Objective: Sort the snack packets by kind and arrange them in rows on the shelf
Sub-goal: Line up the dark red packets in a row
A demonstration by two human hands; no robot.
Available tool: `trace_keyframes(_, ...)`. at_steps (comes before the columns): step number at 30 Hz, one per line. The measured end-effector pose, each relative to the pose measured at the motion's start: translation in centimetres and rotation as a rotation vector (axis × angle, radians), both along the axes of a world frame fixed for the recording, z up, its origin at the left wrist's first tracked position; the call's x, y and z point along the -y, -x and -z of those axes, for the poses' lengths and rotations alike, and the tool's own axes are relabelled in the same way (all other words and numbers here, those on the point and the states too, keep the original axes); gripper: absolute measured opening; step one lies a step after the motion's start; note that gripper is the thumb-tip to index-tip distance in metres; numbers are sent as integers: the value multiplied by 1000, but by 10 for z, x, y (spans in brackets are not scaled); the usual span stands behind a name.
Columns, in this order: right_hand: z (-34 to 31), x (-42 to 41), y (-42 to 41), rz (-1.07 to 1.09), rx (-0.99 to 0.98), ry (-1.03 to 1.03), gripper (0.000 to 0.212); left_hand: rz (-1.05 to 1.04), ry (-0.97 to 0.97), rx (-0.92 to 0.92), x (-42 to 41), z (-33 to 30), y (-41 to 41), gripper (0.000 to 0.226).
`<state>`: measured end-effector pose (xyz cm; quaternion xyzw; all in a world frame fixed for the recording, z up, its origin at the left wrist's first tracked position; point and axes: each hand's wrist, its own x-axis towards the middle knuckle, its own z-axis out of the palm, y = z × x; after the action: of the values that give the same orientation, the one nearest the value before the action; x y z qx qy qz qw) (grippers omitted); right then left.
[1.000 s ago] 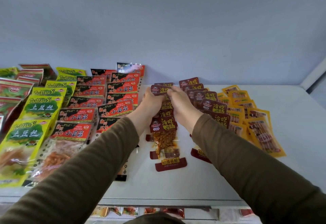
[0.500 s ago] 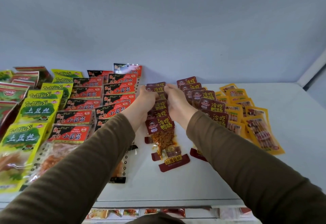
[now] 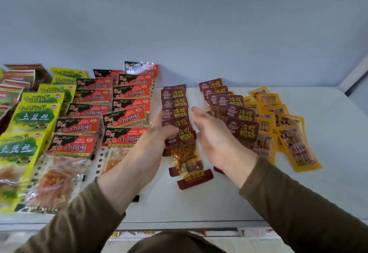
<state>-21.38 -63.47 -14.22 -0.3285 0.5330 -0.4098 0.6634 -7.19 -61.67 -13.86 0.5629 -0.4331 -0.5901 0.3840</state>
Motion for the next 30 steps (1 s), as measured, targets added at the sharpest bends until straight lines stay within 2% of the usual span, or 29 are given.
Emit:
trace_keyframes(3,9,-5,0,25,23,-3,36,-29,-25,-53,-10,7,5,38)
trace_keyframes(5,13,-11,-2,44,57,-20,29,-93,-83,-124,-7,9,2,33)
trace_keyframes(6,12,-13,-4,40,34,-30,23,-97,-97,-120,-7,6,1,38)
trace_keyframes(8,15,-18,-6,38,39,-51,25,-82,-99,-113,-9,3,-4,64)
trace_keyframes(9,18,-19,-6,31,21,-26,24,-75,-89,-112,-9,2,-5,69)
trace_keyframes(11,21,-22,-6,49,21,-5,20,-74,-91,-95,-7,1,-7,70)
trace_keyframes(14,16,-29,-4,130,84,-16,34,-54,-103,-57,-7,3,-7,68)
trace_keyframes(16,19,-32,-6,108,89,-10,24,-51,-99,-44,-8,4,-6,66)
trace_keyframes(20,19,-31,-11,106,122,-27,21,-46,-66,-36,-10,4,-6,65)
trace_keyframes(24,10,-29,-8,127,95,-4,43,-34,-50,-29,-9,2,-10,66)
trace_keyframes(27,1,-13,-3,167,63,38,41,44,56,142,-11,0,-7,56)
trace_keyframes(29,-3,7,-3,189,45,54,33,159,229,404,-13,1,-4,53)
trace_keyframes(30,-5,16,-5,194,30,61,34,260,325,611,-12,6,-3,57)
